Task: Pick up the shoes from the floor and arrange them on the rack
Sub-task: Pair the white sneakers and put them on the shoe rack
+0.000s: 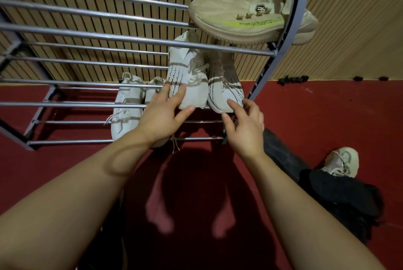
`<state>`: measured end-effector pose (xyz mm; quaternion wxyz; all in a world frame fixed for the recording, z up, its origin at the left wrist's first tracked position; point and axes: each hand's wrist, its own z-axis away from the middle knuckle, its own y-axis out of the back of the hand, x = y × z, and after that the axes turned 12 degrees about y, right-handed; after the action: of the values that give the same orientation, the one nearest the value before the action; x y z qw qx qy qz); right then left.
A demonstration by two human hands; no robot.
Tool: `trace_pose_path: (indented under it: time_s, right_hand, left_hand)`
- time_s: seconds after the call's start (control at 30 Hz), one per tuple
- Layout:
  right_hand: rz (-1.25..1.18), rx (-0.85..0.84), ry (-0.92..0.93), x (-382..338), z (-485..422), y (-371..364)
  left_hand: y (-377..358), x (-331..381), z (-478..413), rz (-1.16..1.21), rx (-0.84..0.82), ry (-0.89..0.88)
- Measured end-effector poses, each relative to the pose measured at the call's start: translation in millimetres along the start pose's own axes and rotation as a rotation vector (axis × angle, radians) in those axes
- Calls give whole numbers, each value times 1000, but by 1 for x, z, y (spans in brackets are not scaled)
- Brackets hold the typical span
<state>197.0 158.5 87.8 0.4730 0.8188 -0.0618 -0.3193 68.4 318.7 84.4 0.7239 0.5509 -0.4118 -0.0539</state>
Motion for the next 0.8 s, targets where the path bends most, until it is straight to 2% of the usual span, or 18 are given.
trace_pose_path:
  time_s: [0.1,0.2,0.43,0.8]
  right_hand:
    - [121,-75,98,-1,2,-1]
    - [164,-198,183,-2,2,-6]
    - [184,-200,163,-4,-2,-11]
    - [264,-316,122,-6,16,0]
  left_hand:
    - [6,4,-12,64,32,26]
    - [5,7,-17,-59,-57,65]
    - [14,5,-18,-176,-184,69]
    - [4,13,7,-184,-90,166]
